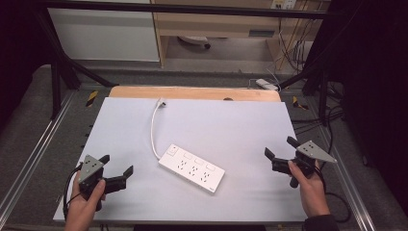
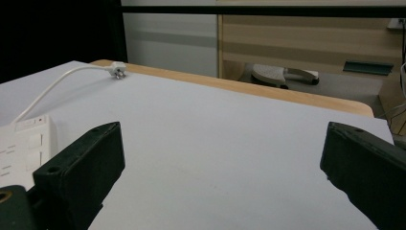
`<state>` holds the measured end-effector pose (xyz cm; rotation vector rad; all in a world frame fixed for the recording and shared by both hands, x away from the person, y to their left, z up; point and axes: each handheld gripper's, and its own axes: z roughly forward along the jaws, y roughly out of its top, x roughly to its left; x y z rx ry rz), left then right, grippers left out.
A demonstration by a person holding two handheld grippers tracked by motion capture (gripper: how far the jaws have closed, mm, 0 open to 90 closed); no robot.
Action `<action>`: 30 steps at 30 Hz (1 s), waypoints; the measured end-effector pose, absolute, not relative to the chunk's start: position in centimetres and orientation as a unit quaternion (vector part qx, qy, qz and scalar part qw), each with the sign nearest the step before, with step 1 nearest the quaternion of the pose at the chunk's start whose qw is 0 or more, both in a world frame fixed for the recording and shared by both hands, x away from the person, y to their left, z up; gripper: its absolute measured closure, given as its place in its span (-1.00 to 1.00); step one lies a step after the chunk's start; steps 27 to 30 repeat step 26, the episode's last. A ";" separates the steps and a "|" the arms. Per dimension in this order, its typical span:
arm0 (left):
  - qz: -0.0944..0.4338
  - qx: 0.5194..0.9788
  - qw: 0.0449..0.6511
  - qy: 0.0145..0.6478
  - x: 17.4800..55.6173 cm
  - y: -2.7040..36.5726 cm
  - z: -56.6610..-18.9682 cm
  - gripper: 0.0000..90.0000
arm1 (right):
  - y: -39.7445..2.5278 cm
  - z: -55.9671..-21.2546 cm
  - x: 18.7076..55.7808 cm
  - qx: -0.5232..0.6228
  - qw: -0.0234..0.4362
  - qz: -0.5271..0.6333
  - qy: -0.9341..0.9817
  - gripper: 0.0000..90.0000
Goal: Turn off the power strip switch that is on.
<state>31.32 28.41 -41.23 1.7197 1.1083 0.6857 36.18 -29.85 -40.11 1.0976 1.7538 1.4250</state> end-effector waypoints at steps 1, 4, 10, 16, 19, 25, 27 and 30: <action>0.280 0.703 0.472 0.453 31.3 28.4 -41.2 -0.89 | -29.9 -40.3 36.2 0.418 0.306 0.539 0.664 -0.96; 0.280 0.703 0.472 0.452 31.3 28.4 -41.2 -0.89 | -30.1 -40.9 36.2 0.418 0.303 0.536 0.668 -0.96; 0.282 0.704 0.471 0.451 31.3 28.4 -41.2 -0.89 | -30.0 -42.0 36.4 0.420 0.295 0.528 0.676 -0.96; 0.280 0.704 0.472 0.451 31.3 28.4 -41.2 -0.89 | -30.1 -43.0 36.6 0.424 0.285 0.521 0.684 -0.95; 0.282 0.704 0.471 0.450 31.3 28.4 -41.2 -0.89 | -30.1 -43.5 36.7 0.427 0.279 0.515 0.689 -0.95; 0.280 0.705 0.472 0.450 31.3 28.4 -41.2 -0.89 | -29.1 -44.8 37.0 0.426 0.262 0.480 0.720 -0.92; 0.280 0.705 0.472 0.449 31.3 28.4 -41.2 -0.89 | -28.9 -45.0 37.0 0.427 0.259 0.476 0.724 -0.92; 0.280 0.705 0.472 0.449 31.3 28.4 -41.2 -0.89 | -28.9 -45.0 37.0 0.427 0.259 0.476 0.724 -0.92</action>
